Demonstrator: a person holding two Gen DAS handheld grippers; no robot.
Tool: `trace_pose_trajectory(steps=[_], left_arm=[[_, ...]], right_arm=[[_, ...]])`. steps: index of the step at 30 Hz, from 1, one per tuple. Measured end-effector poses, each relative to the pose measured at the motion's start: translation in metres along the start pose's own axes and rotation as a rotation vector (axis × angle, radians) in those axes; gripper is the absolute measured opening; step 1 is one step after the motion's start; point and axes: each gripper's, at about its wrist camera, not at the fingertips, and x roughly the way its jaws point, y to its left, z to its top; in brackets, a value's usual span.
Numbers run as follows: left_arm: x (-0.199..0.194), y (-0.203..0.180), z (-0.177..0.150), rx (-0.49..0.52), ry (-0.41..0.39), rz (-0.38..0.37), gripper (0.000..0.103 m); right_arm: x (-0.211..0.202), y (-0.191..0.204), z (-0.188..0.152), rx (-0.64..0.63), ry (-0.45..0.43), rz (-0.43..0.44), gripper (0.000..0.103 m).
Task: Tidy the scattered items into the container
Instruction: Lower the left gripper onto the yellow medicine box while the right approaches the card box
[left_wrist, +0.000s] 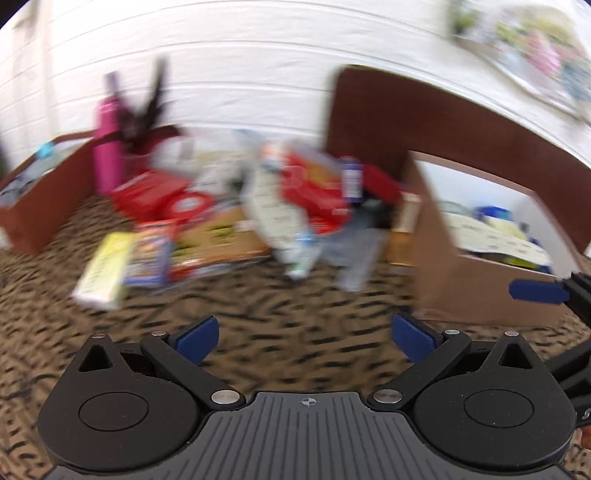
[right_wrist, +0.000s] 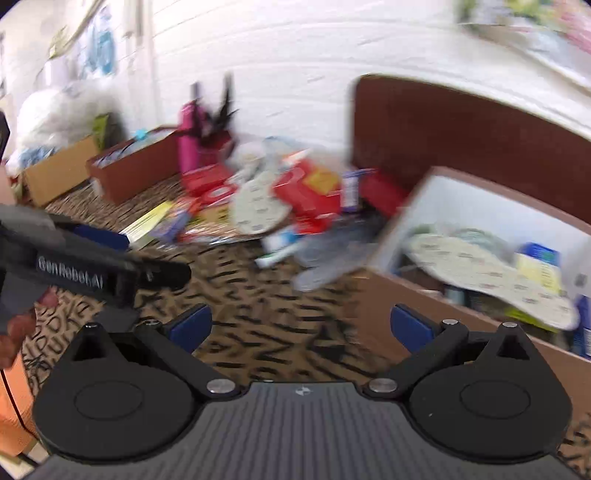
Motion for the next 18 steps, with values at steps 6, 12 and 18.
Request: trace_pose_trajectory(steps=[6,12,18], left_arm=[[0.005,0.078,0.002,-0.035,-0.016,0.078,0.103],[0.045,0.153,0.012,-0.078,0.018,0.145,0.096],[0.093,0.196,0.010,-0.090,0.087,0.147,0.087]], right_arm=[[0.055,0.049,0.020,-0.042,0.058,-0.001,0.102],[0.114,0.082,0.040,-0.061,0.048,0.056,0.102],[0.173,0.109,0.063,-0.099,0.051,0.105,0.102]])
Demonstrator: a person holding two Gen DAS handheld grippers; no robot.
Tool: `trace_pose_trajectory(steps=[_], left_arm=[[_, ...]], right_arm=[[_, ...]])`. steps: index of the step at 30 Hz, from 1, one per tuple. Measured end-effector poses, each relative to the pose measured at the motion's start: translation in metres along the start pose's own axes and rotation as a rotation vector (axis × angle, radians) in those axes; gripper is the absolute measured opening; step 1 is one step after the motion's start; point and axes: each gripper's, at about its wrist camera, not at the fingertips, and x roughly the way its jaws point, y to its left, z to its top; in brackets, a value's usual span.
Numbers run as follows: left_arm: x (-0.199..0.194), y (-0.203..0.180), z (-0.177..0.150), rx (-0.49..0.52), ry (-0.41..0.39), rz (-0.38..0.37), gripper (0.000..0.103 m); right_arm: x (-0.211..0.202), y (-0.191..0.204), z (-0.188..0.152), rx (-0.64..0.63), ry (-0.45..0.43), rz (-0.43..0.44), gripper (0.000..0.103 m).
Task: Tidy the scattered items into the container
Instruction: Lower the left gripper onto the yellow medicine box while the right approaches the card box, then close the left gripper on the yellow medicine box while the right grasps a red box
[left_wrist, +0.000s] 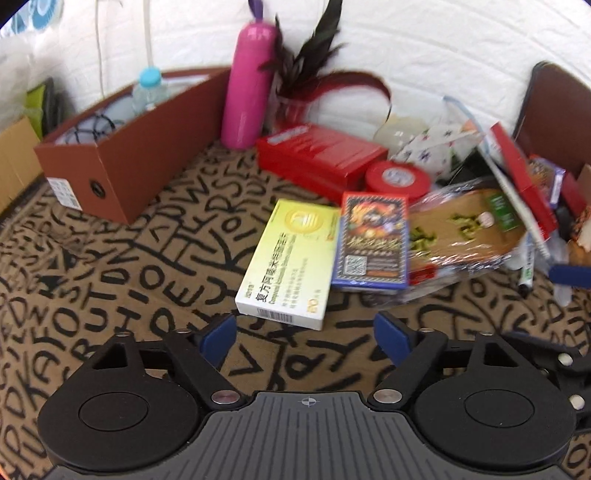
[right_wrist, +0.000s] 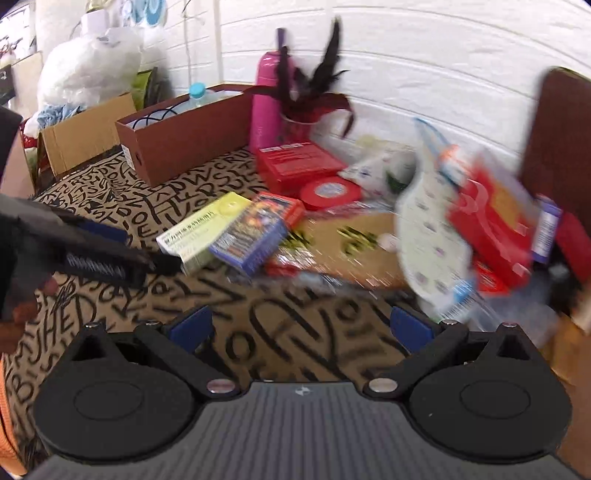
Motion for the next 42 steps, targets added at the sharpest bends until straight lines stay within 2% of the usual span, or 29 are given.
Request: trace_pose_trajectory(steps=[5,12,14,16,19,23,26,29,32,36,37,42], left_arm=[[0.024,0.018,0.005,-0.018,-0.004,-0.027,0.082],[0.043,0.030,0.013,0.021,-0.010,-0.053,0.084],[0.044,0.029,0.013,0.046,-0.022,-0.043,0.085],[0.047,0.029,0.015,0.070,-0.031,-0.039,0.086],[0.058,0.030,0.017,0.077,0.001,-0.036,0.083],[0.061,0.039,0.017,0.065,-0.018,-0.052,0.083],[0.063,0.035,0.018,0.115,-0.025,-0.040,0.074],[0.062,0.033,0.014,0.154,-0.039,-0.039,0.073],[0.059,0.030,0.011,0.178,-0.042,-0.048,0.070],[0.054,0.023,0.005,0.170,-0.037,-0.075,0.068],[0.052,0.021,0.004,0.162,-0.035,-0.083,0.067],[0.040,0.007,-0.009,0.174,-0.016,-0.088,0.067]], right_arm=[[0.034,0.005,0.010,0.004,0.007,0.033,0.098],[0.056,0.007,0.024,0.014,0.001,0.085,0.095],[0.055,0.006,0.029,0.040,-0.025,0.096,0.095],[0.058,0.007,0.034,0.055,-0.036,0.097,0.095],[0.073,0.013,0.042,0.056,-0.012,0.072,0.095],[0.093,0.010,0.051,0.123,0.010,0.083,0.097],[0.109,0.018,0.055,0.084,0.037,0.066,0.100],[0.116,0.025,0.054,0.040,0.053,0.044,0.099],[0.113,0.027,0.051,-0.016,0.061,0.012,0.089],[0.103,0.026,0.046,-0.041,0.068,0.039,0.076],[0.099,0.025,0.044,-0.035,0.071,0.052,0.068],[0.075,0.018,0.029,-0.033,0.090,0.078,0.047]])
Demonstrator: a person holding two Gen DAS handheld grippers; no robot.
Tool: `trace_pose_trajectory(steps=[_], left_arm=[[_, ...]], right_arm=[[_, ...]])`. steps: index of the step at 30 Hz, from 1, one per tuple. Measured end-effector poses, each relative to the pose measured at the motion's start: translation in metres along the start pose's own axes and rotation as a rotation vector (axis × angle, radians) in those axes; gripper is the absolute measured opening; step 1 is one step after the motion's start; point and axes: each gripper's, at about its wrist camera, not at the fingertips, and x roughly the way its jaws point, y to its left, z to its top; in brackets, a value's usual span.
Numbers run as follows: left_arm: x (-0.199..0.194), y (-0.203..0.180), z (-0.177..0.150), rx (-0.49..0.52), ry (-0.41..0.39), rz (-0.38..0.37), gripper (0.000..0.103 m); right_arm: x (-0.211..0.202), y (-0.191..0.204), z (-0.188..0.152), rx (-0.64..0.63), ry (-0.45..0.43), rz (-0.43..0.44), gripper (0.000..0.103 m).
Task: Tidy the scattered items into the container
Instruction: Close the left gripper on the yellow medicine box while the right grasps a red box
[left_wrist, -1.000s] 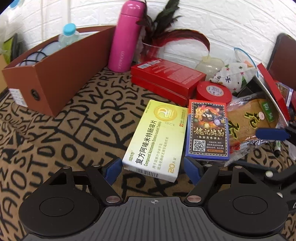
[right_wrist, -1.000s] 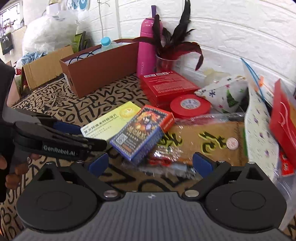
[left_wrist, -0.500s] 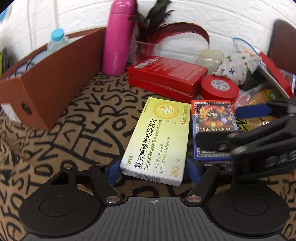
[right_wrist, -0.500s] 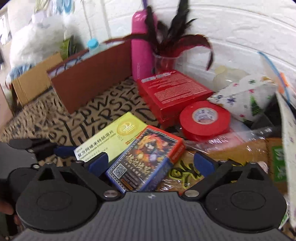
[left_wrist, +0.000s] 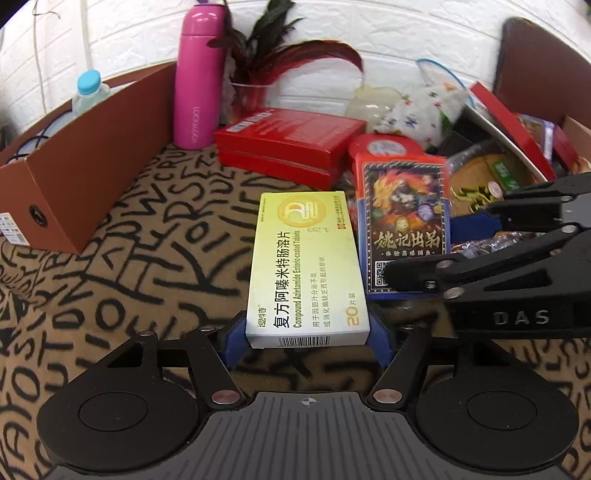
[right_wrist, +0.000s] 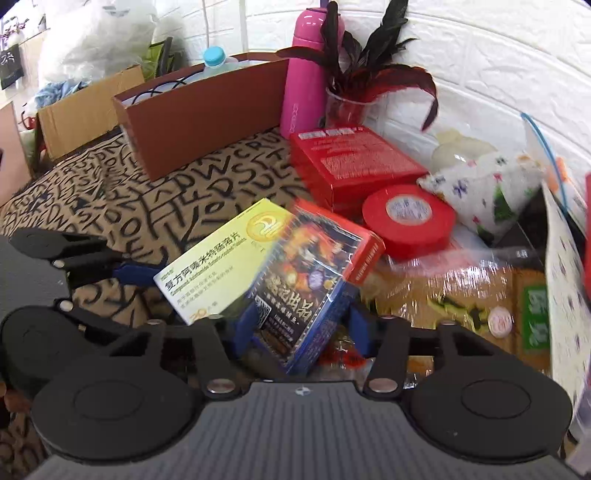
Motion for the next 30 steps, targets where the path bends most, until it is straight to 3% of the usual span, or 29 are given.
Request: trace_pose_trajectory(steps=[4,10,12,14,21,24,25,26,27,30], left_arm=[[-0.015,-0.011,-0.013,0.012,0.019,-0.047,0.068],[-0.042,-0.029,-0.040,0.075,0.054,-0.105,0.070],[-0.048,-0.030,-0.044,0.061,0.063,-0.111,0.082],[-0.055,-0.029,-0.046,0.034,0.064,-0.113,0.085],[-0.049,-0.030,-0.028,-0.024,0.039,-0.073,0.091],[-0.028,-0.031,-0.021,-0.037,0.078,-0.039,0.089],[-0.022,-0.033,-0.021,-0.031,0.088,-0.032,0.088],[-0.019,-0.035,-0.021,-0.018,0.090,-0.020,0.087],[-0.018,-0.039,-0.020,0.002,0.083,-0.001,0.073],[-0.021,-0.048,-0.017,0.018,0.093,0.001,0.068]], right_arm=[[-0.023,-0.008,-0.027,0.025,0.042,0.030,0.022],[-0.067,-0.018,-0.074,0.075,0.104,0.057,0.021],[-0.076,-0.022,-0.081,0.084,0.124,0.045,0.032],[-0.084,-0.024,-0.085,0.086,0.124,0.025,0.058],[-0.093,-0.029,-0.082,0.080,0.086,0.005,0.061],[-0.091,-0.035,-0.085,0.105,0.100,0.000,0.042],[-0.092,-0.037,-0.087,0.114,0.106,-0.003,0.026],[-0.094,-0.039,-0.089,0.123,0.106,-0.007,0.021],[-0.097,-0.042,-0.092,0.132,0.102,-0.013,0.021],[-0.111,-0.047,-0.100,0.146,0.085,-0.027,0.021]])
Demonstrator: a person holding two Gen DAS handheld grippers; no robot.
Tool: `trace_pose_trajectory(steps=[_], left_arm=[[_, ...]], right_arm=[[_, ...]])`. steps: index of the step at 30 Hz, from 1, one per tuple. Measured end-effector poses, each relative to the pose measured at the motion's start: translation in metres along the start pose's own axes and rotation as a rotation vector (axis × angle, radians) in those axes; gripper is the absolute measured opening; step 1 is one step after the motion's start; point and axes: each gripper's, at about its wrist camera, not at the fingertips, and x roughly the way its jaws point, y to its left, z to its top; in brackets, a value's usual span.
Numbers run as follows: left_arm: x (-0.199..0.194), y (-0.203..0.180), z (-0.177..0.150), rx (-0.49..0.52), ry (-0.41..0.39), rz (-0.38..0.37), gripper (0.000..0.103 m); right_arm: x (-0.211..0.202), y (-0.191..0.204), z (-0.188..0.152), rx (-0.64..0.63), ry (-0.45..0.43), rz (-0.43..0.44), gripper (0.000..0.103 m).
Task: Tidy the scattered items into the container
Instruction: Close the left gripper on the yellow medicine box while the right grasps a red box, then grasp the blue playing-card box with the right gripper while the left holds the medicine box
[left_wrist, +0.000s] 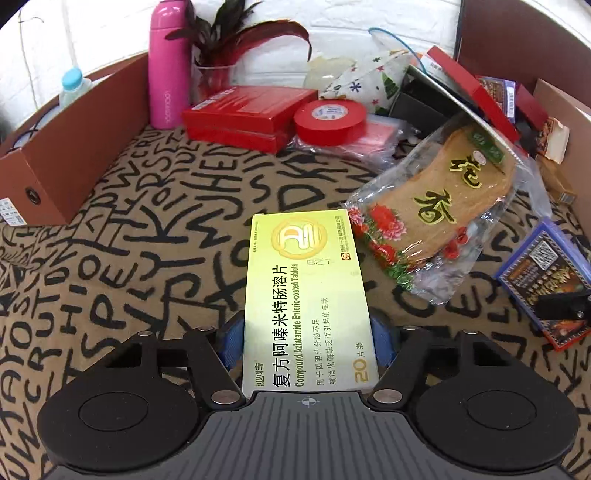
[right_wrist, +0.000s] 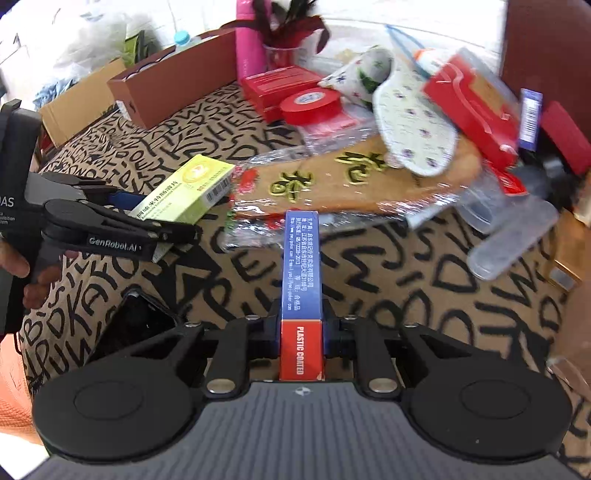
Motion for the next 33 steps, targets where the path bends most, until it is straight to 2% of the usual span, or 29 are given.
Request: trace_pose_trajectory(steps=[6,10,14,16,18,19,20,22,24,28,33], left_arm=[[-0.023,-0.025,-0.010,0.009,-0.016,-0.076,0.067],[-0.045,-0.051,-0.020,0.035,-0.027,-0.140,0.067],[-0.060,-0.084,-0.035,0.049,-0.017,-0.236,0.067],[-0.066,-0.103,-0.041,0.057,-0.021,-0.303,0.067],[-0.071,-0.125,-0.045,0.077,-0.024,-0.340,0.067],[-0.071,-0.137,-0.047,0.098,-0.019,-0.347,0.068],[-0.070,-0.150,-0.049,0.121,-0.013,-0.348,0.068],[-0.066,-0.173,-0.056,0.162,-0.001,-0.327,0.068],[-0.061,-0.190,-0.062,0.181,0.009,-0.301,0.079],[-0.054,-0.206,-0.067,0.166,0.023,-0.256,0.083],[-0.044,-0.211,-0.065,0.153,0.049,-0.211,0.082]], right_arm=[[-0.031,-0.018,-0.024,0.051,-0.007,0.001,0.021],[-0.047,-0.036,-0.043,0.138,0.012,0.015,0.021],[-0.064,-0.056,-0.069,0.241,0.026,0.037,0.021],[-0.073,-0.062,-0.083,0.263,0.032,0.021,0.021],[-0.081,-0.071,-0.096,0.289,0.028,-0.018,0.026],[-0.086,-0.074,-0.100,0.290,0.022,-0.049,0.039],[-0.090,-0.076,-0.104,0.279,0.013,-0.097,0.056],[-0.099,-0.075,-0.110,0.225,-0.009,-0.205,0.066],[-0.105,-0.072,-0.114,0.177,-0.023,-0.245,0.068],[-0.110,-0.066,-0.116,0.144,-0.045,-0.240,0.082],[-0.094,-0.059,-0.117,0.134,-0.022,-0.254,0.082]])
